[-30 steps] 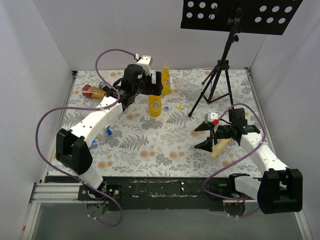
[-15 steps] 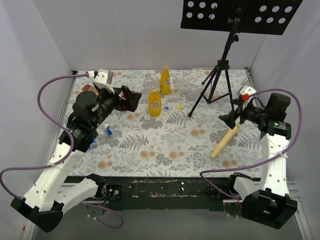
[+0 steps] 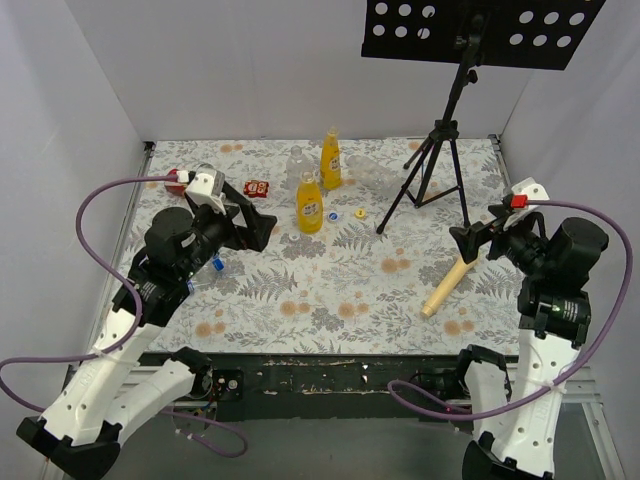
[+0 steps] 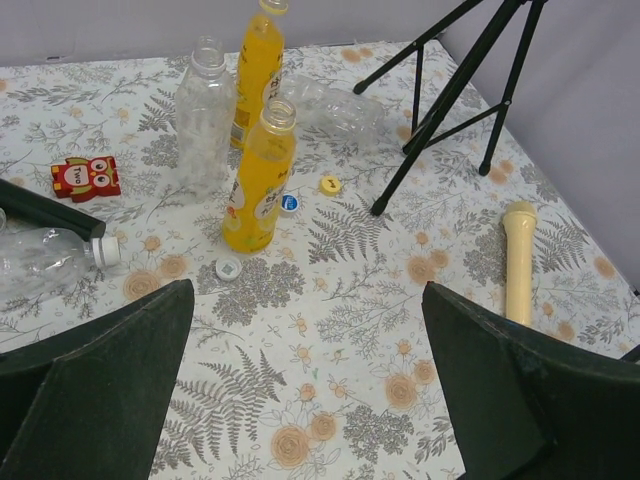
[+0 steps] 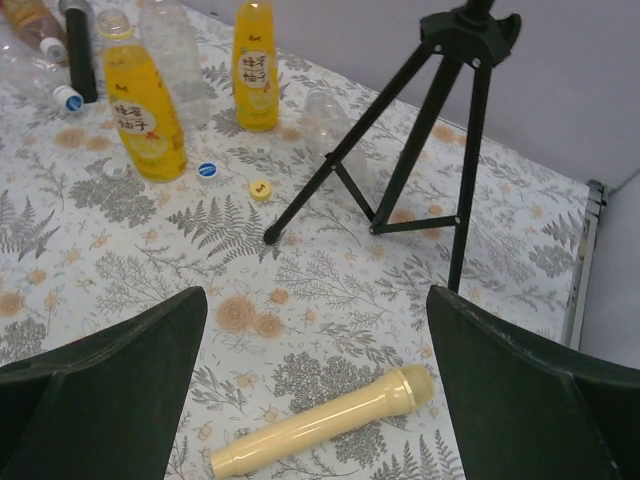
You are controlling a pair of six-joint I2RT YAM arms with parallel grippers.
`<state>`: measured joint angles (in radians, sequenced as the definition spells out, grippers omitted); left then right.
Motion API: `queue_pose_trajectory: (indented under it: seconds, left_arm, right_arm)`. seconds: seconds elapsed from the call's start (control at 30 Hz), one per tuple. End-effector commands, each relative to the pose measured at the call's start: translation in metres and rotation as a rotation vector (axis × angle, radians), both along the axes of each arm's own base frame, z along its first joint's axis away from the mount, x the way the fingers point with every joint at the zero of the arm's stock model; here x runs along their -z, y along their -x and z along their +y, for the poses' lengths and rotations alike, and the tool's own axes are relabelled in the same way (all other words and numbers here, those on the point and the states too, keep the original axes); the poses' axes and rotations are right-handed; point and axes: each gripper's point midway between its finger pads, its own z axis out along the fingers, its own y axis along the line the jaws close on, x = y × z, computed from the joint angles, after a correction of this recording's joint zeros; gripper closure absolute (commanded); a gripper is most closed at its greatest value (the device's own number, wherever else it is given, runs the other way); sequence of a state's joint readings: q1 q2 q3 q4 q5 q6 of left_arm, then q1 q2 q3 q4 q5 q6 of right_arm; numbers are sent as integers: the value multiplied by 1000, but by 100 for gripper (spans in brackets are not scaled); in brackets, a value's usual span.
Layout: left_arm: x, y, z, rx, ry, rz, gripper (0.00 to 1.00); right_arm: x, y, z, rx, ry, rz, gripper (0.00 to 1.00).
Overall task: Unscrew the bottle caps
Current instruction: Reset both arms
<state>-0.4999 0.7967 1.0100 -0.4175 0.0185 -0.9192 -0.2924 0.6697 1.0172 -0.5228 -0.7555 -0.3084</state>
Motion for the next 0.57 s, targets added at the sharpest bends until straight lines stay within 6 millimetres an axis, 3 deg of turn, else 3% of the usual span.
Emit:
queue_pose_trajectory:
  seconds: [0.0, 0.2, 0.53]
  left_arm:
    - [-5, 11, 5, 5, 8, 6, 2]
    - [7, 17, 6, 7, 11, 32, 2]
    - [9, 26, 15, -11, 3, 35, 2]
  right_arm:
    - [-18, -2, -22, 212, -100, -30, 2]
    - [-28, 2, -40, 338, -111, -9, 2]
    - [-28, 1, -38, 316, -142, 16, 2]
